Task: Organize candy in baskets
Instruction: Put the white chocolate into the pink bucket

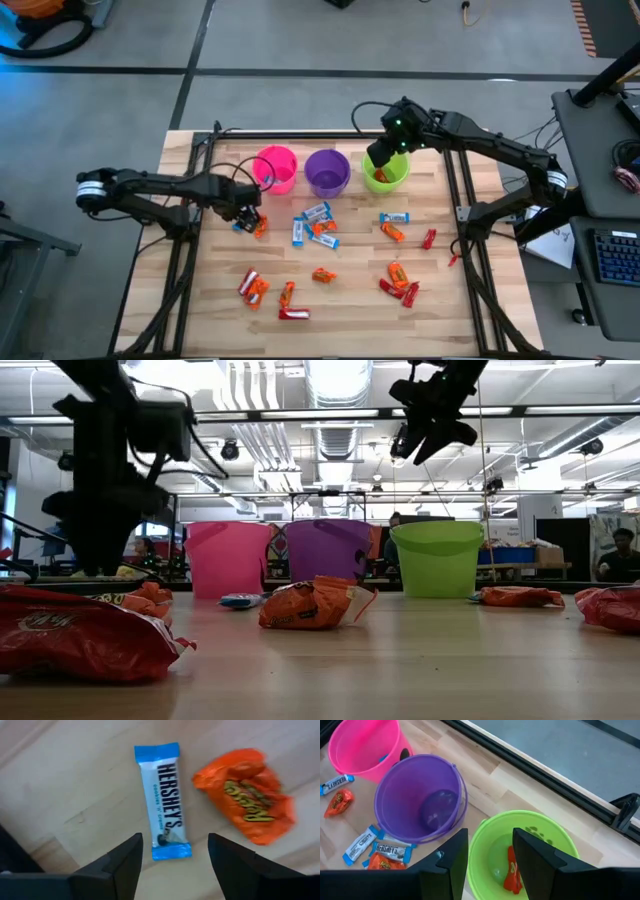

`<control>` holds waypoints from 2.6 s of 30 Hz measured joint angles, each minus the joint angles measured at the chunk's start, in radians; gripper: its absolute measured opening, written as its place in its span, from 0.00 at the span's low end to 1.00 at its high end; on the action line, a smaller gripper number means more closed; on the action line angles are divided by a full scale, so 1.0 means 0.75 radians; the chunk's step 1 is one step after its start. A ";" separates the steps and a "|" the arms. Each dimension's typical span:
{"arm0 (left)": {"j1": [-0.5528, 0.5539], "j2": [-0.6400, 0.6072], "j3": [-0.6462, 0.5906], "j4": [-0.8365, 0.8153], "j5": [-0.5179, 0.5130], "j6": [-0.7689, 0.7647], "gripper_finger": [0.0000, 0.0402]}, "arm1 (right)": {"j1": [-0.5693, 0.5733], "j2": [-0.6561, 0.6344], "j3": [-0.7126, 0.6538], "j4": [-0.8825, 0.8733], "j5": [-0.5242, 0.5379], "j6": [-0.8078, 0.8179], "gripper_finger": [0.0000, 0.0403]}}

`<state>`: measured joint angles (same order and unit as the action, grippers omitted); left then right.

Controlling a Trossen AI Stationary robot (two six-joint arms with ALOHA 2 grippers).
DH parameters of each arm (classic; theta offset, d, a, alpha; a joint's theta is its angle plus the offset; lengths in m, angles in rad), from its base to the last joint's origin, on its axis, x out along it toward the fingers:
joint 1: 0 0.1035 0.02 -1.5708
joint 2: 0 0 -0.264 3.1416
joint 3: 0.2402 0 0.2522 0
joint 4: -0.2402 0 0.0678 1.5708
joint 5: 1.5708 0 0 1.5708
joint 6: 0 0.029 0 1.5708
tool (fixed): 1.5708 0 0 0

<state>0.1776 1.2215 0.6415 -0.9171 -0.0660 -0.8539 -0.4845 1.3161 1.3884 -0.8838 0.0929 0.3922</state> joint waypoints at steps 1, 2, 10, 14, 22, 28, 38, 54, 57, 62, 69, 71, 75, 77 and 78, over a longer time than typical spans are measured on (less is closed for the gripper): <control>0.000 0.012 -0.015 0.018 -0.006 0.001 0.51 | -0.001 0.000 0.000 0.001 0.000 0.000 0.36; 0.000 0.023 -0.028 0.032 -0.017 0.001 0.51 | -0.001 0.000 0.000 0.001 0.000 0.000 0.36; 0.001 0.102 -0.086 0.147 -0.065 0.058 0.48 | -0.001 0.000 0.000 0.003 0.006 -0.001 0.36; 0.001 0.131 -0.103 0.181 -0.063 0.060 0.48 | -0.001 0.000 0.000 0.003 0.006 0.008 0.36; 0.001 0.130 -0.106 0.197 -0.049 0.085 0.40 | -0.001 0.000 0.000 0.003 0.006 0.010 0.36; 0.001 0.124 -0.106 0.198 -0.031 0.079 0.22 | -0.001 0.000 -0.001 0.003 0.006 0.010 0.36; 0.001 0.066 -0.080 0.124 0.011 0.068 0.18 | -0.001 0.000 -0.001 0.002 0.006 0.010 0.36; 0.001 -0.248 0.139 -0.096 0.014 0.122 0.04 | 0.000 0.000 -0.001 0.003 0.006 0.023 0.36; 0.001 -0.273 0.079 -0.097 0.020 0.048 0.08 | 0.000 0.000 -0.002 0.003 0.005 0.024 0.36; 0.001 -0.281 -0.047 0.048 0.043 0.028 0.23 | 0.000 0.000 -0.002 0.005 0.003 0.023 0.36; 0.000 -0.194 -0.149 0.160 -0.029 0.003 0.46 | 0.000 0.000 -0.002 0.008 -0.019 0.026 0.36; 0.001 -0.164 -0.168 0.191 -0.068 0.006 0.47 | 0.000 0.001 -0.002 0.008 -0.020 0.027 0.36; 0.001 -0.111 -0.214 0.286 -0.074 0.006 0.48 | 0.000 0.001 -0.002 0.008 -0.021 0.042 0.36; 0.001 -0.083 -0.232 0.316 -0.074 0.004 0.47 | 0.000 0.001 -0.002 0.008 -0.021 0.046 0.36; 0.001 -0.066 -0.236 0.315 -0.075 0.004 0.46 | 0.000 0.001 -0.002 0.008 -0.022 0.047 0.36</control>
<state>0.1783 1.1723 0.4647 -0.6805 -0.1223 -0.8512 -0.4843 1.3167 1.3872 -0.8776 0.0764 0.4271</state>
